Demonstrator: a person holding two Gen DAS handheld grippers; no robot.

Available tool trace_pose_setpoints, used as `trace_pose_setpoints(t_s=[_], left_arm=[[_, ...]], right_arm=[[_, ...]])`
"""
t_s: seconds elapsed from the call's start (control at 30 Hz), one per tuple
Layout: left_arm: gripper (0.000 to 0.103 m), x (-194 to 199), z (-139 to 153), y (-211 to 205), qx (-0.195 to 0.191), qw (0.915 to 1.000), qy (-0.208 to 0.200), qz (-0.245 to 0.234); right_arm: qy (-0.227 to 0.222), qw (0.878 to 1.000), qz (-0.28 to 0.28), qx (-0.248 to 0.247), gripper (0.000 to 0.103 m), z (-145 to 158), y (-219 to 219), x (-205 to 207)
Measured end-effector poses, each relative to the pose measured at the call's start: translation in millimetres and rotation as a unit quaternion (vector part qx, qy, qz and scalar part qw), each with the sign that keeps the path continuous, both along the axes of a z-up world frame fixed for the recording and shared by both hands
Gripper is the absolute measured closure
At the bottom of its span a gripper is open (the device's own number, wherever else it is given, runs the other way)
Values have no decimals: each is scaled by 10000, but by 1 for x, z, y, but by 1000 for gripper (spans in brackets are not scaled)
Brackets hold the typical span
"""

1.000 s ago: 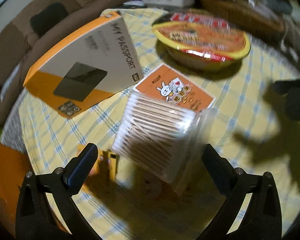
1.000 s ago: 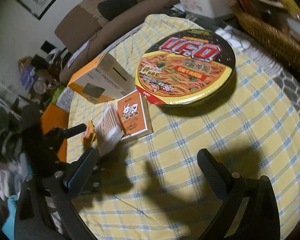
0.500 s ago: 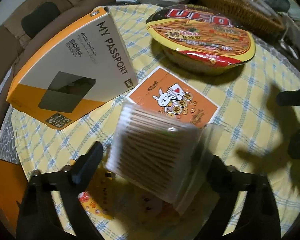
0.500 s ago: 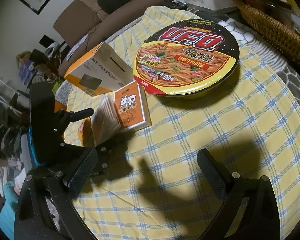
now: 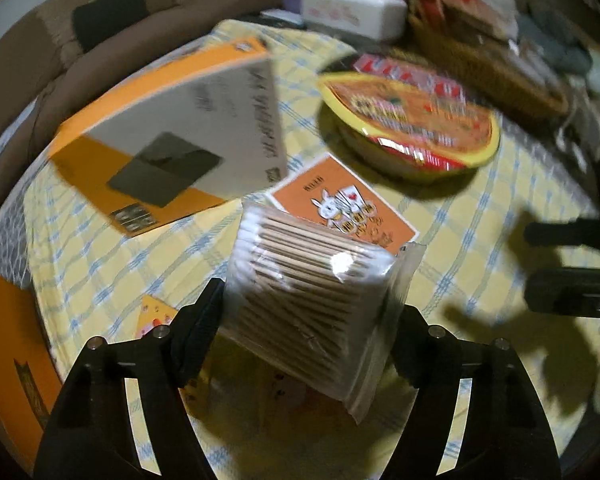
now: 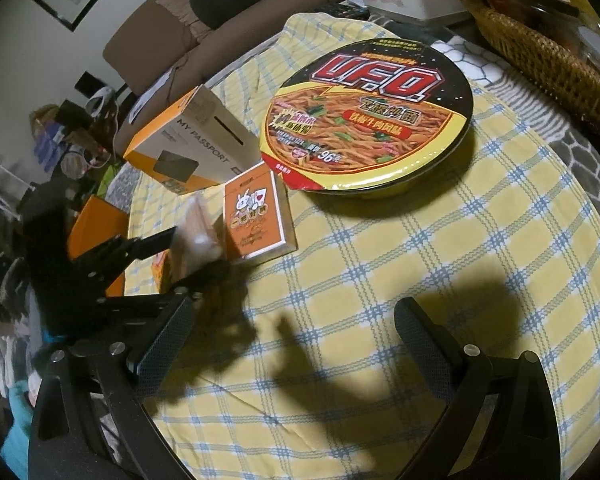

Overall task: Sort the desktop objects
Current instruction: 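Grasp the cotton swab bag with the left gripper and lift it, then carry the swab bag with the left gripper while the right gripper grasps the orange rabbit card box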

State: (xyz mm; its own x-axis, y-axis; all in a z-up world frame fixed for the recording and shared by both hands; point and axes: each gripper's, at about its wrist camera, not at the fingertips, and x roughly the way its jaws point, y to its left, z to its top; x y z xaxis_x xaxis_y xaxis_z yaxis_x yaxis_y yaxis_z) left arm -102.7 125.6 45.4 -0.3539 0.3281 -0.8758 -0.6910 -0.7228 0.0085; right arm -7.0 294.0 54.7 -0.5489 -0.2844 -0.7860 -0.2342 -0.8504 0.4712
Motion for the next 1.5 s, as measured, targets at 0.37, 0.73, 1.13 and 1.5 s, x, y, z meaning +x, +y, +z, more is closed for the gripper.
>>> trace_pose_setpoints(t_s=[0.37, 0.73, 1.13, 1.5], left_arm=[[32, 30, 73, -63, 850, 9946, 29, 597], [31, 82, 109, -146, 1254, 9894, 125, 728], [31, 80, 111, -216, 1658, 9801, 69, 1092], [31, 70, 108, -233, 1884, 9735, 49, 1297]], right_arm=[[1, 9984, 119, 545, 2, 0, -14, -8], [-7, 9799, 693, 1869, 6, -14, -67, -58], [-215, 9659, 800, 2454, 10, -37, -85, -98], [9, 9569, 1006, 2725, 37, -38, -101, -104]])
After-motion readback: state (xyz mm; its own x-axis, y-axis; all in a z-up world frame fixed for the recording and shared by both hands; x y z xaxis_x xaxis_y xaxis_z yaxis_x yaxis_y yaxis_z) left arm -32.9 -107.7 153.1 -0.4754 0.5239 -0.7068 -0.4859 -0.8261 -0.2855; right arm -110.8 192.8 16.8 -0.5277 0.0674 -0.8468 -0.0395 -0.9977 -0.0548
